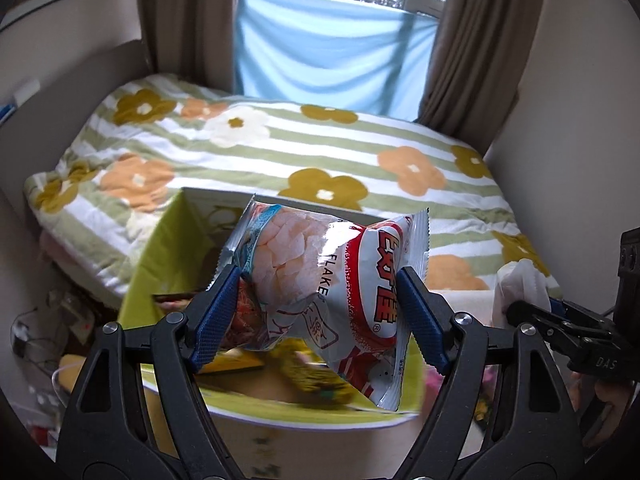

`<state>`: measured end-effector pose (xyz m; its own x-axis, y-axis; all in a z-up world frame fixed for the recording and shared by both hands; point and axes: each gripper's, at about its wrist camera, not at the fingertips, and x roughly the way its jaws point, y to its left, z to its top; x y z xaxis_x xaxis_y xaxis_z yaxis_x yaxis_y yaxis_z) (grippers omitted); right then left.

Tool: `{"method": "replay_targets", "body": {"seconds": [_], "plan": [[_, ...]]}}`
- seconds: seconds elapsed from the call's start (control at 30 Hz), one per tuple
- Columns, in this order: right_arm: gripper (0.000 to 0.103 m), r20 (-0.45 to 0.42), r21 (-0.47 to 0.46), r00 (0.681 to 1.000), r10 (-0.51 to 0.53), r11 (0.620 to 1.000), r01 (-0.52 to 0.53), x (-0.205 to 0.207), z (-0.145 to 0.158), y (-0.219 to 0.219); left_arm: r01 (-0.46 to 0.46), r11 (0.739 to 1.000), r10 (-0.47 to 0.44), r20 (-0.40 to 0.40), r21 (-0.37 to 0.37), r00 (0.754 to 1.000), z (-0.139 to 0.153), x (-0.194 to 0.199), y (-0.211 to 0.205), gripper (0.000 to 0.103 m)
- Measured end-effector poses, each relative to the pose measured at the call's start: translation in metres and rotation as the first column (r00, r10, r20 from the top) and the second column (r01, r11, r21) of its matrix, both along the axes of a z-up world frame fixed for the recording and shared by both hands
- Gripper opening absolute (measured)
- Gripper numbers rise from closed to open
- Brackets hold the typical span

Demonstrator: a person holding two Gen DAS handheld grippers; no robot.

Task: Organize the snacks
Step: 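Carry both held packets over the box and open both grippers to drop them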

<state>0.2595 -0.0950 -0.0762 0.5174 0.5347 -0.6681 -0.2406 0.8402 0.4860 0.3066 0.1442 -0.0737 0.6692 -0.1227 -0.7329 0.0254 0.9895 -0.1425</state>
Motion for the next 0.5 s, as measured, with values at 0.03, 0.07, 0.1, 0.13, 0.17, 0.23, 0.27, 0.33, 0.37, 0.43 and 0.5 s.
{"method": "replay_targets", "body": {"seconds": [0.03, 0.07, 0.1, 0.13, 0.17, 0.23, 0.27, 0.33, 0.37, 0.43, 0.5], "plan": [[0.068, -0.005, 0.000, 1.000, 0.006, 1.000, -0.006, 0.003, -0.001, 0.012, 0.000, 1.000, 0.000, -0.007, -0.001, 1.000, -0.003, 0.003, 0.007, 0.076], [0.068, -0.009, 0.001, 1.000, 0.010, 1.000, -0.010, 0.006, -0.002, 0.019, 0.001, 1.000, -0.001, -0.019, -0.002, 1.000, -0.008, 0.009, 0.019, 0.076], [0.068, -0.014, 0.002, 1.000, 0.014, 1.000, -0.014, 0.009, -0.004, 0.030, 0.003, 1.000, -0.004, -0.028, -0.004, 1.000, -0.011, 0.013, 0.025, 0.076], [0.068, -0.018, 0.002, 1.000, 0.018, 1.000, -0.018, 0.012, -0.006, 0.038, 0.006, 1.000, -0.007, -0.036, -0.005, 0.999, -0.015, 0.019, 0.032, 0.076], [0.068, -0.023, 0.003, 0.999, 0.022, 1.000, -0.022, 0.015, -0.008, 0.046, 0.011, 1.000, -0.011, -0.044, -0.005, 0.999, -0.020, 0.025, 0.039, 0.076], [0.068, -0.037, 0.000, 0.999, 0.023, 1.000, -0.023, 0.021, -0.014, 0.062, 0.022, 1.000, -0.022, -0.065, -0.004, 0.998, -0.031, 0.037, 0.052, 0.076], [0.068, -0.044, -0.002, 0.999, 0.020, 1.000, -0.021, 0.024, -0.017, 0.068, 0.031, 1.000, -0.031, -0.080, -0.006, 0.996, -0.038, 0.045, 0.058, 0.076], [0.068, -0.058, -0.005, 0.998, 0.010, 1.000, -0.010, 0.029, -0.023, 0.077, 0.046, 0.999, -0.047, -0.100, -0.006, 0.994, -0.048, 0.054, 0.065, 0.076], [0.068, -0.065, -0.005, 0.998, 0.003, 1.000, -0.003, 0.031, -0.026, 0.083, 0.059, 0.998, -0.059, -0.111, -0.001, 0.992, -0.055, 0.061, 0.069, 0.076], [0.068, -0.083, -0.006, 0.996, -0.013, 1.000, 0.013, 0.034, -0.032, 0.092, 0.079, 0.997, -0.078, -0.115, 0.009, 0.990, -0.063, 0.070, 0.072, 0.076], [0.068, -0.096, -0.011, 0.995, -0.028, 1.000, 0.027, 0.036, -0.037, 0.097, 0.096, 0.995, -0.092, -0.113, 0.034, 0.989, -0.067, 0.075, 0.073, 0.083]]}}
